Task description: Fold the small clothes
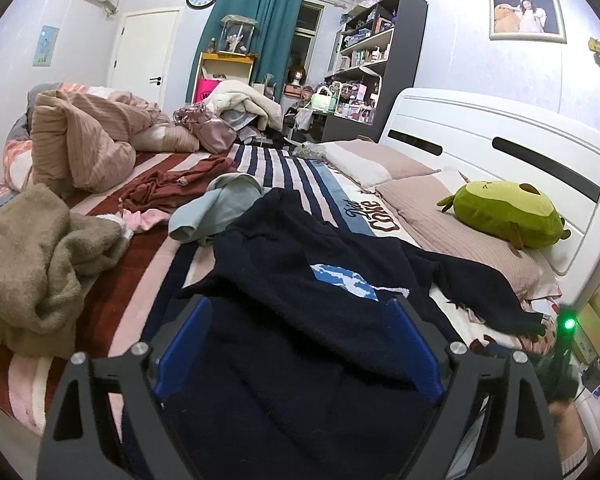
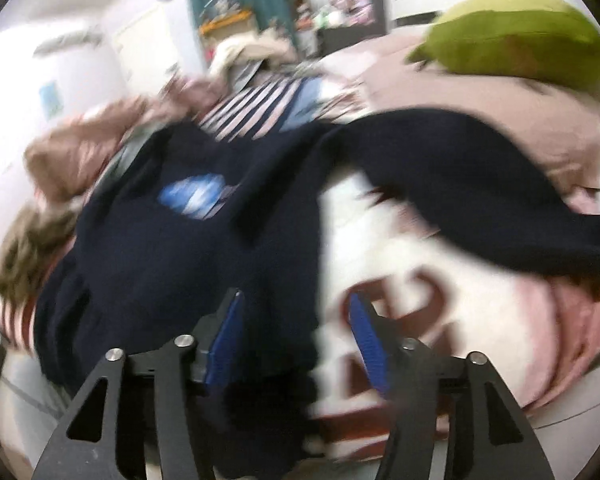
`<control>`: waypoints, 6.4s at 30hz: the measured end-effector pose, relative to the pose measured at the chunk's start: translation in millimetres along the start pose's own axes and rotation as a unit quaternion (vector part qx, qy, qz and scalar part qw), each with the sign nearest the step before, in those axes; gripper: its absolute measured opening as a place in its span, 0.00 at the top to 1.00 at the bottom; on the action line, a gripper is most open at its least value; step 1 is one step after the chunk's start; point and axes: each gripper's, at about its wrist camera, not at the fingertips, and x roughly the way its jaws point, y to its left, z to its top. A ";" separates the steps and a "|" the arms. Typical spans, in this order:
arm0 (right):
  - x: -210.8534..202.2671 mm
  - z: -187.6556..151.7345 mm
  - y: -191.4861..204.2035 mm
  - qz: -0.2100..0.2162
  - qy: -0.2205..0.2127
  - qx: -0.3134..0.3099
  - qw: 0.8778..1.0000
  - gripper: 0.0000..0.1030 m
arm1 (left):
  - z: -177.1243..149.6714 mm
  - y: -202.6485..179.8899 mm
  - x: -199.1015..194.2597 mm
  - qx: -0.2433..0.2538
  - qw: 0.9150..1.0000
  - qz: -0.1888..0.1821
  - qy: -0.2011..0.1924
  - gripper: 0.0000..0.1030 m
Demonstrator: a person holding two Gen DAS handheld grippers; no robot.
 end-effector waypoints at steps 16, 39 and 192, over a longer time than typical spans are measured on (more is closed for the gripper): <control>-15.7 -8.7 -138.3 -0.076 -0.058 0.152 0.984 0.34 | 4.0 -38.1 31.9 0.029 0.999 -0.012 0.028 0.14; -43.4 81.3 -56.7 0.022 -0.171 0.056 0.983 0.94 | 11.0 -26.3 28.1 0.017 1.000 -0.008 0.019 0.13; 65.6 148.3 97.2 0.135 0.018 -0.130 0.982 0.84 | 117.6 74.1 180.4 0.000 0.990 -0.047 0.133 0.22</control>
